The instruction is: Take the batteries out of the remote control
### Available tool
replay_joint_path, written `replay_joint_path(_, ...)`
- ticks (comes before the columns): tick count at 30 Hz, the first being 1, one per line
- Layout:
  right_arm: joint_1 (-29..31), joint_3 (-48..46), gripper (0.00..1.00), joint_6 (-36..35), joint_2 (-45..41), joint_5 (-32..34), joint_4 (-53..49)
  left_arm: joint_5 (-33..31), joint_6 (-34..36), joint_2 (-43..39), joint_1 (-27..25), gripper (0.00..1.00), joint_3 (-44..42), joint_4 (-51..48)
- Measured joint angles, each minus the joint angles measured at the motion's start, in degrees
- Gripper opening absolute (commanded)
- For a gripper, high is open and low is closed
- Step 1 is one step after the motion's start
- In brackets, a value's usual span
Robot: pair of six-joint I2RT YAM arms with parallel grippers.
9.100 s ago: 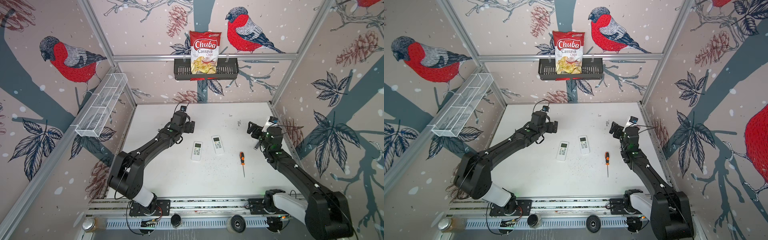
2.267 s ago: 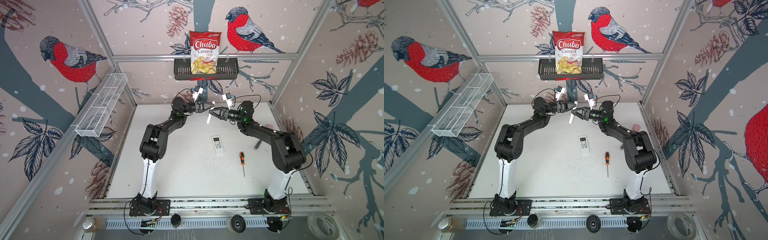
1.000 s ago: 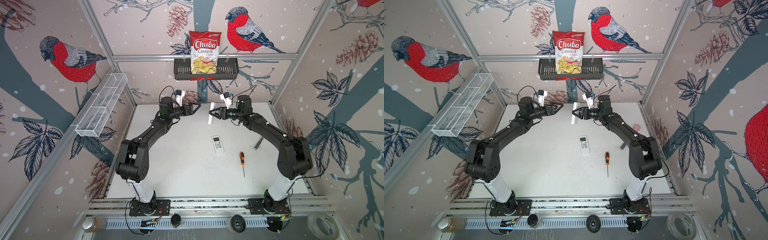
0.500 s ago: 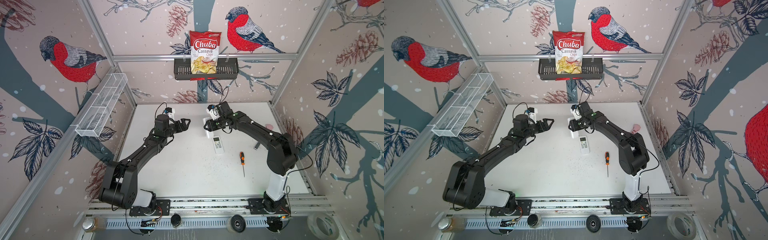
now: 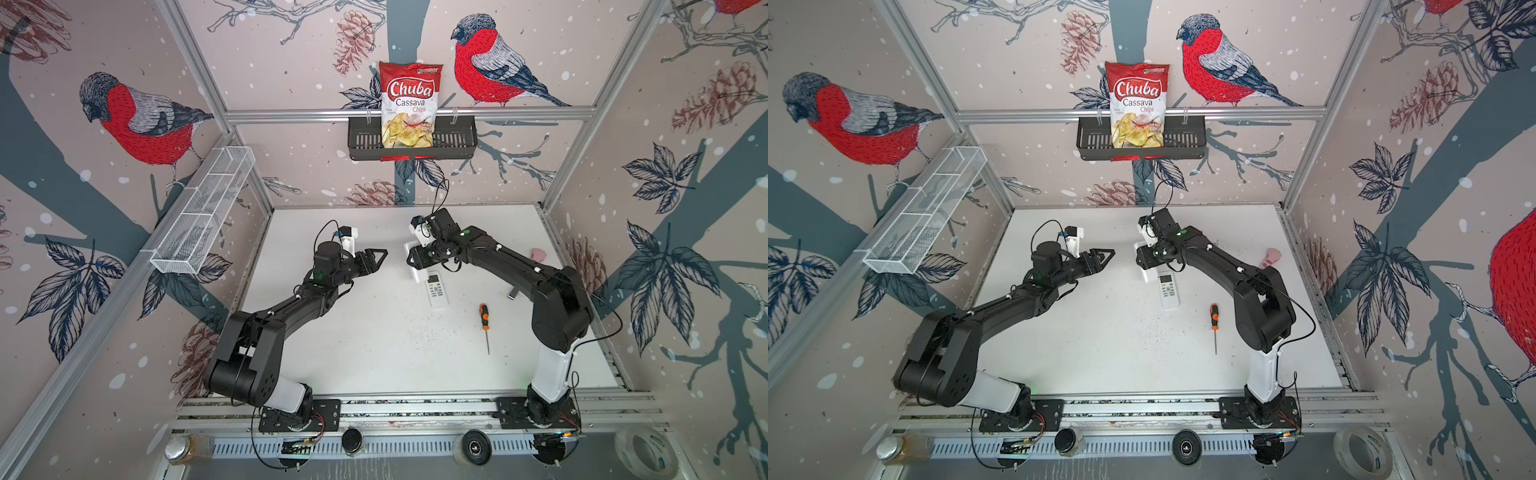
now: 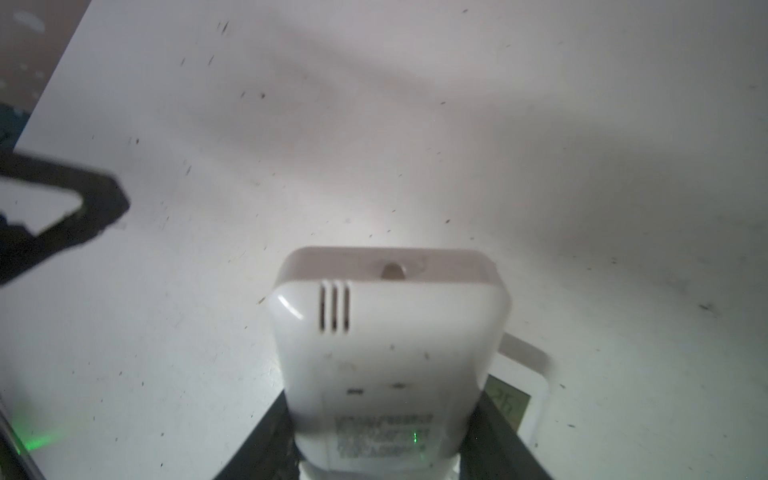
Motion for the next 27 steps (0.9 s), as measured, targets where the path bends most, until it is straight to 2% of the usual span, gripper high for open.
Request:
replay_joint_path(5, -6.0, 0.7, 0.26, 8.7, 0.0, -5.2, 5.4, -7.0, 0.7, -1.5, -2.6, 0.87, -6.9, 10.0)
replay_joint_path(9, -10.5, -1.6, 0.26, 17.2, -0.9, -11.0, 11.3, -11.8, 3.3, -0.6, -5.0, 0.89, -8.1, 17.4)
replay_joint_path(14, -13.2, -5.2, 0.25, 26.6, -1.9, -15.3, 19.8, -17.6, 6.8, 2.5, -7.7, 0.88, -7.7, 24.5)
replay_joint_path(20, -14.1, -11.8, 0.25, 37.6, -3.3, -14.3, 29.9, -22.2, 10.4, 8.7, -10.9, 0.88, -7.4, 34.4)
replay_joint_path(27, -14.1, -15.2, 0.25, 46.4, -4.2, -11.4, 40.0, -23.1, 12.2, 16.9, -12.9, 0.81, -1.5, 41.5)
